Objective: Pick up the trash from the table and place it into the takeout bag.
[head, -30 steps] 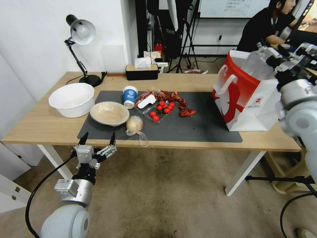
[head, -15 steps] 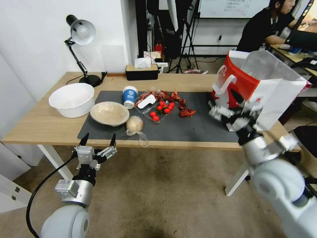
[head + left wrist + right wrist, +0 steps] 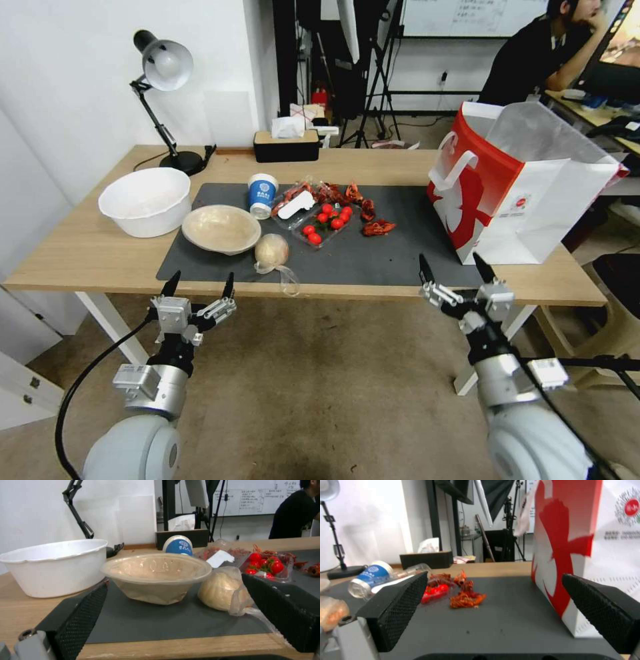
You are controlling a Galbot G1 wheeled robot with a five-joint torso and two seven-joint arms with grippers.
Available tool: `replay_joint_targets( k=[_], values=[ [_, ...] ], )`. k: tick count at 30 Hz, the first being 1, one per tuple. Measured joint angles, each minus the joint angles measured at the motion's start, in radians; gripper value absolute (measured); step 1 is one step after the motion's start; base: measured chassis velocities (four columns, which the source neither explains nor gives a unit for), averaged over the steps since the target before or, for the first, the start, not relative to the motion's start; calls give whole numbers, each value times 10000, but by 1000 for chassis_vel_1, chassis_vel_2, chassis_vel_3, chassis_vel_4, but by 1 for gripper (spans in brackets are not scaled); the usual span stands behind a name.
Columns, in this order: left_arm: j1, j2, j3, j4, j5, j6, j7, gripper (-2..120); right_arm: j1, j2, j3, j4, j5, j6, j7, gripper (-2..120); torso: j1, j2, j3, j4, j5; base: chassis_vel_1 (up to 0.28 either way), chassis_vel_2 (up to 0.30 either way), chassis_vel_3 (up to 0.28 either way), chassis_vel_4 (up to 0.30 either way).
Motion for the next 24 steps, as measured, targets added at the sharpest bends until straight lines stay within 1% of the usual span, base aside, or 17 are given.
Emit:
replay_joint_targets(
  k=[9, 24],
  values=[
    [4, 66, -3, 79, -31, -46, 0, 100, -270, 476, -221, -444, -559, 296, 60, 100, 0, 0, 0, 0, -2, 0, 0, 0, 0],
    [-31, 164, -9, 154, -105, -85, 0, 100, -281, 759, -413, -624, -826, 355, 65, 100, 0, 0, 0, 1, -1, 0, 0, 0, 0]
  ],
)
